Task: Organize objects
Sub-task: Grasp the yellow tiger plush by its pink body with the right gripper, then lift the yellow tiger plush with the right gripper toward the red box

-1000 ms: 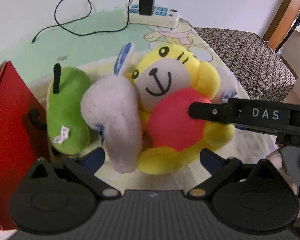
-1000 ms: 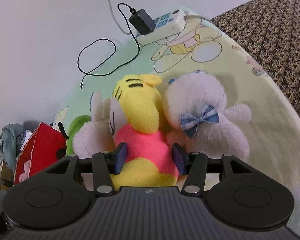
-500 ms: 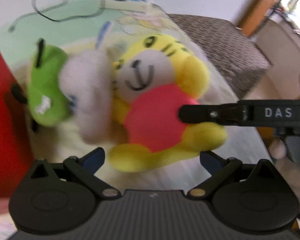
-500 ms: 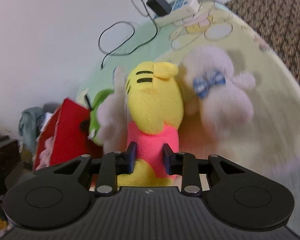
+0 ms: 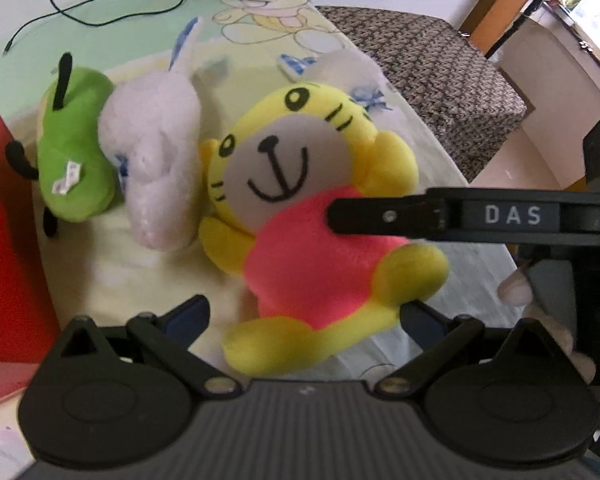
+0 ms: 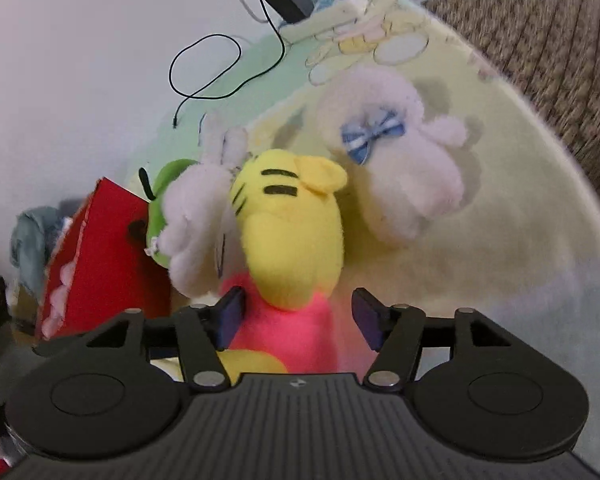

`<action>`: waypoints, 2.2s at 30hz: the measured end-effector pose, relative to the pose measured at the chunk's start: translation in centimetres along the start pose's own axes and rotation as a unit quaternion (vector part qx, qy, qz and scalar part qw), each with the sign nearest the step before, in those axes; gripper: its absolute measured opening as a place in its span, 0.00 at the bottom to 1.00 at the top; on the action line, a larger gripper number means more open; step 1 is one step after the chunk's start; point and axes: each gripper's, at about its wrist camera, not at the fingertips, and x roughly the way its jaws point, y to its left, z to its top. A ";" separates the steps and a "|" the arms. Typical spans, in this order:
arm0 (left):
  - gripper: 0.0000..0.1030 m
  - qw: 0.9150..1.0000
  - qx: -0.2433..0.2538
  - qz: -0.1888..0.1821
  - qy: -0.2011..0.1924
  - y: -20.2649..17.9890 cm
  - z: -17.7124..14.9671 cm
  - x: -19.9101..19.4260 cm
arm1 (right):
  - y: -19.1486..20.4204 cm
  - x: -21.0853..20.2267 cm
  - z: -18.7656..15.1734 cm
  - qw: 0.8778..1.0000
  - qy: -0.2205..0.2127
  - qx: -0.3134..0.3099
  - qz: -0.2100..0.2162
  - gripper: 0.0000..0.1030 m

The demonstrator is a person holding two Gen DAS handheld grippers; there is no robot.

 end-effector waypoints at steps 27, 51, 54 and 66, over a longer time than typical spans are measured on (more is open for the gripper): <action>0.98 0.999 -0.012 -0.041 -0.024 0.5 0.8 -1.0 | -1.1 1.0 1.3 0.998 0.034 0.029 0.039 0.56; 0.90 0.999 -0.030 -0.045 -0.006 0.1 -0.4 1.5 | 0.5 1.2 0.5 0.999 0.029 -0.012 0.029 0.51; 0.89 0.999 -0.027 -0.046 -0.007 0.3 -0.4 1.4 | 0.6 1.0 0.3 0.999 0.027 -0.008 0.025 0.51; 0.88 0.999 0.015 -0.044 -0.007 -1.6 -2.3 0.0 | 0.8 -1.1 -2.4 1.000 0.010 0.009 0.013 0.50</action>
